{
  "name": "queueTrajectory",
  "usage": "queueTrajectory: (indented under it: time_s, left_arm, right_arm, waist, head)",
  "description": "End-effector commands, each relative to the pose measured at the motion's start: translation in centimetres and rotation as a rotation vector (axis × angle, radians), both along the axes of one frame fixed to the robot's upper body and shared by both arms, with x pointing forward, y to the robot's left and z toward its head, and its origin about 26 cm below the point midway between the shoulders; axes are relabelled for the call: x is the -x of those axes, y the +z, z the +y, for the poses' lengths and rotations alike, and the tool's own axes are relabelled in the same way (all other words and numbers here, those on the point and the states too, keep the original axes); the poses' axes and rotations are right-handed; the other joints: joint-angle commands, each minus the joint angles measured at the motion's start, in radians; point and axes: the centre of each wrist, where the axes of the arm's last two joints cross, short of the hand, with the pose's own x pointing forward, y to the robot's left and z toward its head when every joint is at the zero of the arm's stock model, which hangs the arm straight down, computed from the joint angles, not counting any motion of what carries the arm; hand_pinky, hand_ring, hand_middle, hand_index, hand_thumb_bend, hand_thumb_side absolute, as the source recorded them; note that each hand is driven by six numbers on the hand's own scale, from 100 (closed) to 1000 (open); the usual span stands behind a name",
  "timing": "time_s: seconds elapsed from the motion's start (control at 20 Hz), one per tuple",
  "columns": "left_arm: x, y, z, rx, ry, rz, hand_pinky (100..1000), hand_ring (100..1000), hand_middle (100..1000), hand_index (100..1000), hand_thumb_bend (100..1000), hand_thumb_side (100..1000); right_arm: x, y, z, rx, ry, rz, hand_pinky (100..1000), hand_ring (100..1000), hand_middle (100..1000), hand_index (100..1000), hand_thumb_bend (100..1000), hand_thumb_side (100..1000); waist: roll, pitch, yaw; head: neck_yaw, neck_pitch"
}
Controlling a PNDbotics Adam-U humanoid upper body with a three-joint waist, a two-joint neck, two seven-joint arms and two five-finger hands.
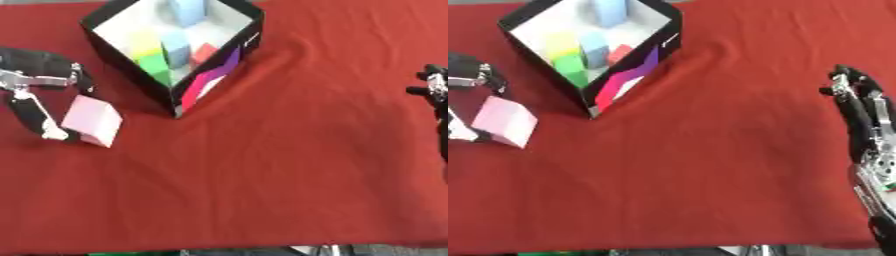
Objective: Pick up objects on the table and place them in the box.
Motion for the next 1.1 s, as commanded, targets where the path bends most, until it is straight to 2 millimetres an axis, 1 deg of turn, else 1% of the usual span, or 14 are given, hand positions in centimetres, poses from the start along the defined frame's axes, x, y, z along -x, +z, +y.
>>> queueTrajectory:
  time_s: [0.05,0.2,0.25,0.3,0.35,0.45,0.5,0.55,0.6,0.75,0.9,0.95,1.0,1.1]
  left_arm:
    - [1.9,4.6,0.0,-0.085,-0.184,-0.056,644,582,462,510,273,126]
    - [3.3,8.0,-1.1,0.044,-0.233,-0.159,645,583,466,516,294,104]
    - [3.5,9.3,-1.5,0.093,-0.243,-0.197,643,580,467,517,334,100]
    - [3.4,10.5,-1.9,0.141,-0.244,-0.233,642,580,468,517,349,100]
    - [3.0,11.6,-2.3,0.182,-0.238,-0.261,639,579,469,519,381,100]
    - [1.2,12.8,-3.2,0.25,-0.208,-0.291,639,579,472,518,374,100]
    - [-0.1,13.0,-3.7,0.285,-0.188,-0.296,638,578,472,518,372,100]
    - [-1.5,12.9,-4.2,0.314,-0.168,-0.298,640,575,476,523,369,100]
    - [-3.0,12.6,-4.6,0.336,-0.147,-0.302,645,578,477,525,399,100]
    - [-6.6,10.4,-6.0,0.337,-0.118,-0.32,664,592,487,529,461,100]
    - [-8.6,7.7,-6.7,0.274,-0.107,-0.336,669,597,492,531,464,100]
    - [-9.0,6.9,-6.7,0.253,-0.104,-0.338,672,601,497,535,528,100]
    - [-9.3,6.2,-6.6,0.235,-0.1,-0.338,674,603,500,537,452,103]
    - [-9.8,5.1,-6.5,0.222,-0.087,-0.339,692,626,532,574,432,123]
  right_arm:
    - [0.0,0.7,-0.6,0.024,-0.013,-0.019,1000,724,775,821,100,592]
    - [0.1,0.7,-0.8,0.027,-0.017,-0.02,1000,724,775,821,100,591]
    - [0.1,0.8,-0.8,0.027,-0.018,-0.021,1000,724,775,821,100,589]
    - [0.1,0.8,-0.8,0.027,-0.017,-0.022,1000,724,775,821,100,588]
    - [0.1,1.0,-0.8,0.027,-0.015,-0.025,1000,724,775,821,100,584]
    - [0.1,1.3,-0.7,0.027,-0.007,-0.032,1000,724,775,821,100,579]
    - [0.1,1.5,-0.6,0.027,0.001,-0.037,1000,724,775,821,100,579]
    - [0.0,1.7,-0.5,0.026,0.009,-0.041,1000,724,776,821,100,580]
    - [0.0,1.9,-0.3,0.025,0.018,-0.045,1000,724,776,821,100,575]
    - [-0.2,2.5,0.1,0.022,0.042,-0.059,1000,724,776,821,100,573]
    - [-0.3,2.7,0.4,0.017,0.053,-0.064,1000,724,776,821,100,577]
    - [-0.3,2.7,0.5,0.015,0.053,-0.063,1000,724,776,821,100,570]
    - [-0.4,2.7,0.5,0.014,0.052,-0.062,1000,724,776,821,100,581]
    - [-0.4,2.6,0.5,0.012,0.051,-0.059,1000,724,776,821,100,583]
  waist:
    - [-0.001,-0.017,0.004]
    - [0.002,-0.022,0.007]
    - [0.002,-0.025,0.008]
    - [0.003,-0.028,0.01]
    - [0.003,-0.032,0.01]
    - [0.002,-0.038,0.011]
    - [0.001,-0.041,0.011]
    - [-0.001,-0.044,0.01]
    - [-0.004,-0.045,0.008]
    - [-0.006,-0.042,-0.002]
    - [-0.005,-0.035,-0.012]
    - [-0.004,-0.033,-0.014]
    - [-0.002,-0.031,-0.016]
    - [-0.001,-0.029,-0.018]
  head:
    - [-0.005,-0.004]
    - [-0.011,-0.003]
    - [-0.014,-0.001]
    - [-0.017,0.0]
    - [-0.017,0.001]
    - [-0.012,0.002]
    - [-0.008,0.002]
    - [-0.004,0.002]
    - [0.001,0.001]
    - [0.014,-0.005]
    - [0.017,-0.01]
    - [0.018,-0.01]
    - [0.019,-0.011]
    - [0.018,-0.01]
